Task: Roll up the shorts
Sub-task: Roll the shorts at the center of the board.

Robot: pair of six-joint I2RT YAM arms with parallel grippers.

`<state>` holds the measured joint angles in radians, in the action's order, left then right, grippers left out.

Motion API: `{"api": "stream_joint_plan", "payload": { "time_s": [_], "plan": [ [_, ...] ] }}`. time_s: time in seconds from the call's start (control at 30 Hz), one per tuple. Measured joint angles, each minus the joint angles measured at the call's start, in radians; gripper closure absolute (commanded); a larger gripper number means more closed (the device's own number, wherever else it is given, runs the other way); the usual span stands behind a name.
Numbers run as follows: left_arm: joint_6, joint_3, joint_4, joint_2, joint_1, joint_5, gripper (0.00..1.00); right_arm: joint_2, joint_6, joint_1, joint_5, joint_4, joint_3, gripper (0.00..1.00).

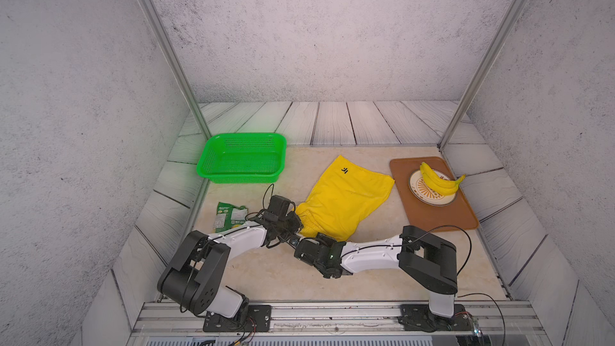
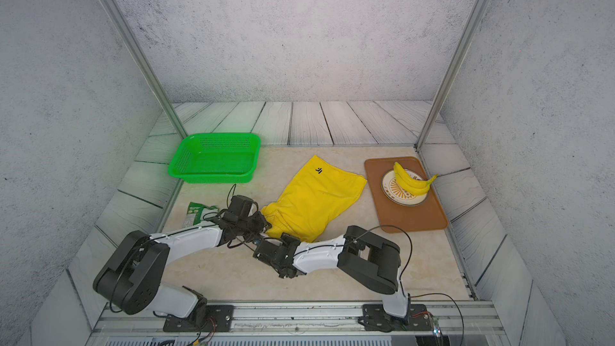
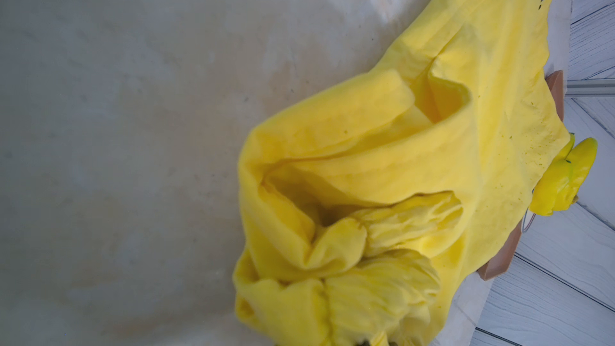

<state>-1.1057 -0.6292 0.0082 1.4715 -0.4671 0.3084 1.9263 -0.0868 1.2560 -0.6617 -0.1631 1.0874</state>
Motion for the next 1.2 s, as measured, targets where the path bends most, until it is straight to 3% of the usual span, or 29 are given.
{"api": "stream_joint_plan", "payload": {
  "time_s": [0.13,0.2,0.27,0.33,0.4,0.57,0.87,0.97,1.03,1.1,1.2],
  "plan": [
    [-0.018,0.007,0.01,0.0,0.016,0.023,0.96,0.01,-0.006,0.0,-0.007,0.013,0.001,0.89],
    [-0.018,0.01,0.015,0.0,0.024,0.034,0.73,0.009,-0.006,0.0,0.002,0.016,0.001,0.98],
    [-0.015,0.011,0.009,0.0,0.034,0.045,0.54,0.009,-0.005,-0.004,0.025,0.016,0.002,1.0],
    [-0.006,0.011,-0.01,-0.004,0.043,0.049,0.41,-0.001,-0.004,-0.015,0.062,0.01,0.002,1.0],
    [-0.002,0.011,-0.032,-0.015,0.054,0.047,0.34,-0.016,-0.003,-0.03,0.113,-0.002,0.002,1.0],
    [0.034,0.011,-0.095,-0.071,0.085,0.017,0.32,-0.075,0.011,-0.087,0.311,-0.04,0.0,1.0],
    [0.104,-0.015,-0.146,-0.051,0.114,0.014,0.38,-0.14,0.048,-0.188,0.673,-0.072,-0.008,1.0],
    [0.109,-0.016,-0.139,-0.043,0.114,0.021,0.52,-0.148,0.061,-0.229,0.77,-0.066,-0.016,1.0],
    [0.116,-0.019,-0.136,-0.042,0.116,0.026,0.69,-0.152,0.07,-0.251,0.822,-0.051,-0.028,1.0],
    [0.13,-0.035,-0.148,-0.027,0.118,0.035,0.97,-0.159,0.081,-0.27,0.864,-0.03,-0.045,1.0],
    [0.15,-0.064,-0.167,0.002,0.121,0.055,1.0,-0.164,0.102,-0.297,0.919,-0.002,-0.064,1.0]
  ]
}}
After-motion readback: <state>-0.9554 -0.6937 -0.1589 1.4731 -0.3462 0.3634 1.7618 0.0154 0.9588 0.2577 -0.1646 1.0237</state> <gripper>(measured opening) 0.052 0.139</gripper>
